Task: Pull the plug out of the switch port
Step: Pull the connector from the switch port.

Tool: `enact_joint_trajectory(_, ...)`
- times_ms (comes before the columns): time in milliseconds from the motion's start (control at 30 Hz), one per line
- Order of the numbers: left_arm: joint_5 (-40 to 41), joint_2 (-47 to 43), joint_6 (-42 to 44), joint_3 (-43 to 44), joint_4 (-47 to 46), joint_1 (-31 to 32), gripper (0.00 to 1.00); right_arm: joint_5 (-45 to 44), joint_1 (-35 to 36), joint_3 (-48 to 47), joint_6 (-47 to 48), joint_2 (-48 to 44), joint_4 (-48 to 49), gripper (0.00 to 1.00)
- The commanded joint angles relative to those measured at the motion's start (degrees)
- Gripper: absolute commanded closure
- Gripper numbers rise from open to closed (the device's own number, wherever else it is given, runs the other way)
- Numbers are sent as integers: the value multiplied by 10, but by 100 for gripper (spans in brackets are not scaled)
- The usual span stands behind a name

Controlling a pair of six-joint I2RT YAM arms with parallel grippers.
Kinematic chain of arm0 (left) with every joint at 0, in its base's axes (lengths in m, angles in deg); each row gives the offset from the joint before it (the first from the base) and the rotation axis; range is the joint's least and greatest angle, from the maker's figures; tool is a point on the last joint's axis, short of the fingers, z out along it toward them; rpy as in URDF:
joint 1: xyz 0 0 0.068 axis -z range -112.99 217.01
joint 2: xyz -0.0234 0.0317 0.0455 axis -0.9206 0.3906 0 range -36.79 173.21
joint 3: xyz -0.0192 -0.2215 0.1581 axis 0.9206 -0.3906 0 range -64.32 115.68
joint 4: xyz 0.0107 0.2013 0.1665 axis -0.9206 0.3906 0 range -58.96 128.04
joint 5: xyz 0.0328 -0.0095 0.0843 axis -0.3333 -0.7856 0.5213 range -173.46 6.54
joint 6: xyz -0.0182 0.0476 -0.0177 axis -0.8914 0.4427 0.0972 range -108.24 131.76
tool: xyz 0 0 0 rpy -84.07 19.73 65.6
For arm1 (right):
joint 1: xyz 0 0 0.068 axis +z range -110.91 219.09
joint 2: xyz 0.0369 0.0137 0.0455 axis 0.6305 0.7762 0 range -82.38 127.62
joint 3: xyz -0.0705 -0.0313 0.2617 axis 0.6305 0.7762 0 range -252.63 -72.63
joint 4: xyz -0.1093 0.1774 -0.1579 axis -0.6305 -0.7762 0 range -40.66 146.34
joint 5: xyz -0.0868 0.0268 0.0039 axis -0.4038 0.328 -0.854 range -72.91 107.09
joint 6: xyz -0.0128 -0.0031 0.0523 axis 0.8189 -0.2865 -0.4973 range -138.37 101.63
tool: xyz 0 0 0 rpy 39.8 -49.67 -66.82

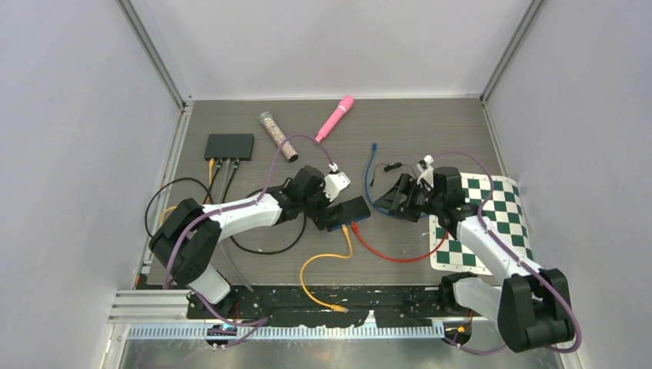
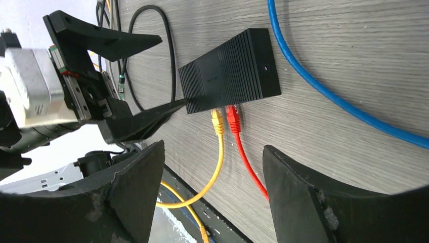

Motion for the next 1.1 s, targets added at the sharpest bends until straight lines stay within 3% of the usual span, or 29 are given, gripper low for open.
enact_joint_trajectory(0,-27,7,21,23,-2,20,0,28,28,-4,-19,39,68,23)
enact_joint_trajectory(500,-96,83,65,82,87,27,0,28,70,-14,-11,132,87,23)
enact_joint_trajectory(1067,-102,12,23,44,43,27,1,26,70,-13,-2,173,119,24)
